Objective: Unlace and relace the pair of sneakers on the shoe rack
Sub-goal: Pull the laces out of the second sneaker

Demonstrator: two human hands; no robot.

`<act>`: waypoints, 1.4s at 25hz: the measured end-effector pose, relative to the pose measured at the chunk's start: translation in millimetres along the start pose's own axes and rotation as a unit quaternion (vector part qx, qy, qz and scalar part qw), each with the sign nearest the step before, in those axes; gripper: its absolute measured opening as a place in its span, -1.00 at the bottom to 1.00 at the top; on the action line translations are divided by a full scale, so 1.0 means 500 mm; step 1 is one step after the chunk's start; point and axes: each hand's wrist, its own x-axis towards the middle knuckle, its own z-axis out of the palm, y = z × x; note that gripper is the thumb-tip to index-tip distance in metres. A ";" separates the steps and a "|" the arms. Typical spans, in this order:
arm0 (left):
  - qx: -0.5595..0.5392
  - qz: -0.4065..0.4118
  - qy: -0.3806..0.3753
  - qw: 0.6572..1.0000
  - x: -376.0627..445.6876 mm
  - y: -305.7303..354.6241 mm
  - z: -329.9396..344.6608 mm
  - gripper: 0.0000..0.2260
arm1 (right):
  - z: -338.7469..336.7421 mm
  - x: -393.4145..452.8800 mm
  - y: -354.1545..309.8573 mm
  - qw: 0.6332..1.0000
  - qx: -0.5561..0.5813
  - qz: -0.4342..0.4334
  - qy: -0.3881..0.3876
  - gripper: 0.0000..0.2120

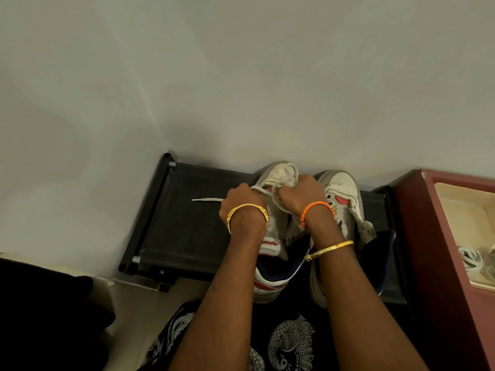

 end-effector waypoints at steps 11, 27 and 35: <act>-0.200 0.129 0.144 0.961 -0.056 -0.024 -0.057 -0.83 | -0.092 -0.109 0.016 0.972 0.226 -0.025 0.056 -0.86; -0.419 0.249 -0.133 0.863 -0.363 0.044 -0.146 -0.88 | -0.226 -0.319 0.038 0.807 0.589 -0.002 0.035 -0.75; -0.323 0.254 -0.215 0.886 -0.406 0.091 -0.042 -0.90 | -0.251 -0.335 0.131 0.768 0.609 0.124 0.153 -0.82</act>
